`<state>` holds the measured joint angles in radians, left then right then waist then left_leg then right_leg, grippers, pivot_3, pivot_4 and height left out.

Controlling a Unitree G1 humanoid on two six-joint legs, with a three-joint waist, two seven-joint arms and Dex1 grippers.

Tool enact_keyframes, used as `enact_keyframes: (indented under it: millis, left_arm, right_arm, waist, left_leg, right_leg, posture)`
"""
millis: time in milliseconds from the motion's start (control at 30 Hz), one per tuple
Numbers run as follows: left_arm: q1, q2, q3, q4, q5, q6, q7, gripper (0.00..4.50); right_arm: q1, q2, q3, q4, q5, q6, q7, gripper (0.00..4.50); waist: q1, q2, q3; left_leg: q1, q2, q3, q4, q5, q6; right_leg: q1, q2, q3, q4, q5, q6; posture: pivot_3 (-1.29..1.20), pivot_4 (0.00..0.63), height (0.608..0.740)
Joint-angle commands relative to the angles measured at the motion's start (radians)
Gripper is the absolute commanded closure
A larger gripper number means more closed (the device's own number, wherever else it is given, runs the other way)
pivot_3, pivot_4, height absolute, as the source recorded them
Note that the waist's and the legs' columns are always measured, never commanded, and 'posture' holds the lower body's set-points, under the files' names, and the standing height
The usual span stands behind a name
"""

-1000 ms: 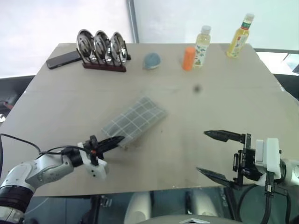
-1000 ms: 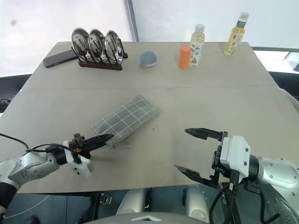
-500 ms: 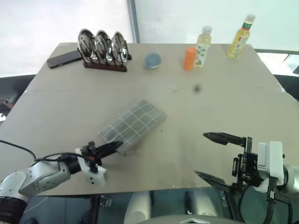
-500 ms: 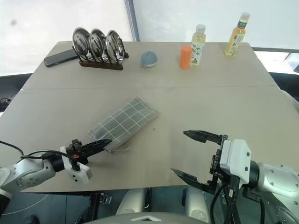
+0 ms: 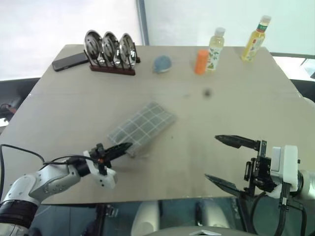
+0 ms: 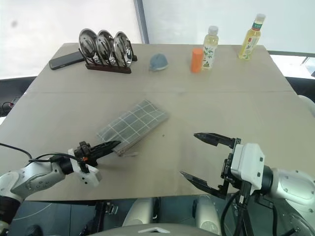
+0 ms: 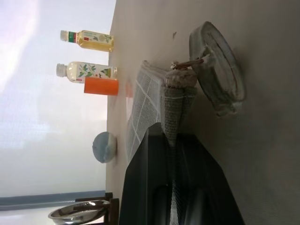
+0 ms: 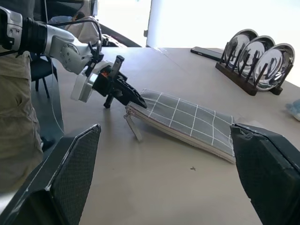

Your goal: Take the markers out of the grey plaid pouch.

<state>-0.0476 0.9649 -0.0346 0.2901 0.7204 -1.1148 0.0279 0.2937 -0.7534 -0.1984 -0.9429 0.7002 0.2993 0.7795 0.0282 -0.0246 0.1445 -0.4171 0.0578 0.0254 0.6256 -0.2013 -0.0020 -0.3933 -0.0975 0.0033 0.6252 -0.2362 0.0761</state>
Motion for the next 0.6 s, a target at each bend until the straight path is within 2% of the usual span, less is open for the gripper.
enact_keyframes:
  millis: [33, 67, 100, 200, 333, 400, 500, 600]
  left_arm:
    - [-0.042, -0.006, -0.065, 0.043, -0.151, -0.028, -0.066, 4.45]
    - [-0.056, -0.007, -0.079, 0.051, -0.197, -0.035, -0.086, 4.45]
    - [-0.069, -0.004, -0.111, 0.047, -0.303, -0.023, -0.135, 4.45]
    - [-0.096, 0.039, -0.240, -0.069, -0.695, 0.070, -0.349, 4.45]
    - [-0.103, 0.039, -0.308, -0.320, -1.277, 0.443, -0.719, 4.45]
    - [-0.117, 0.010, -0.276, -0.403, -1.474, 0.640, -0.802, 4.45]
    - [-0.141, -0.037, -0.224, -0.448, -1.644, 0.883, -0.863, 4.45]
    - [-0.176, -0.107, -0.196, -0.403, -1.662, 1.028, -0.907, 4.45]
  right_arm:
    - [-0.010, 0.010, 0.010, 0.009, -0.032, -0.031, 0.008, 0.00]
    - [-0.011, 0.011, 0.015, 0.019, -0.042, -0.033, 0.011, 0.00]
    - [-0.012, 0.012, 0.016, 0.027, -0.050, -0.034, 0.011, 0.00]
    - [-0.022, 0.002, -0.014, 0.025, -0.038, 0.009, -0.026, 0.00]
    - [-0.018, -0.043, -0.103, 0.011, -0.064, 0.093, -0.092, 0.00]
    - [-0.014, -0.074, -0.168, -0.014, -0.064, 0.164, -0.142, 0.00]
    - [-0.028, -0.133, -0.253, -0.045, -0.022, 0.299, -0.208, 0.00]
    - [-0.090, -0.197, -0.303, -0.042, 0.141, 0.440, -0.267, 0.00]
  waist:
    - [0.004, 0.000, 0.000]
    - [0.005, 0.000, 0.000]
    - [0.005, 0.000, 0.000]
    - [0.005, -0.002, 0.001]
    - [0.004, -0.001, 0.001]
    - [0.001, -0.001, 0.002]
    - [-0.004, 0.000, 0.002]
    - [-0.012, -0.001, 0.002]
  left_leg:
    - [0.000, 0.000, 0.000, 0.000, 0.000, 0.000]
    - [0.000, 0.000, 0.000, 0.001, 0.000, 0.000]
    - [0.000, 0.000, 0.000, 0.001, 0.000, 0.000]
    - [-0.001, 0.000, 0.000, 0.002, 0.000, 0.000]
    - [-0.003, 0.000, 0.000, 0.002, 0.003, 0.004]
    - [-0.004, 0.000, 0.000, 0.003, 0.003, 0.005]
    - [-0.004, 0.000, -0.002, 0.004, 0.003, 0.005]
    - [-0.004, 0.000, -0.003, 0.006, 0.003, 0.005]
  right_leg:
    - [0.000, 0.000, 0.000, 0.000, 0.000, 0.000]
    - [0.000, 0.000, 0.000, 0.000, 0.000, 0.000]
    - [0.000, 0.000, 0.000, 0.000, 0.000, 0.000]
    - [0.000, 0.000, 0.000, 0.000, 0.000, 0.000]
    - [-0.001, 0.000, 0.000, 0.000, 0.002, -0.004]
    - [-0.001, 0.000, 0.000, 0.000, 0.002, -0.004]
    - [-0.001, 0.002, 0.000, 0.000, 0.002, -0.004]
    - [0.001, 0.004, 0.000, 0.001, 0.000, -0.001]
  posture:
    - [0.00, 0.150, 0.740]
    - [0.00, 0.150, 0.740]
    - [0.00, 0.150, 0.740]
    - [0.00, 0.150, 0.740]
    - [0.00, 0.150, 0.740]
    - [0.00, 0.150, 0.740]
    - [0.00, 0.150, 0.740]
    - [0.00, 0.150, 0.740]
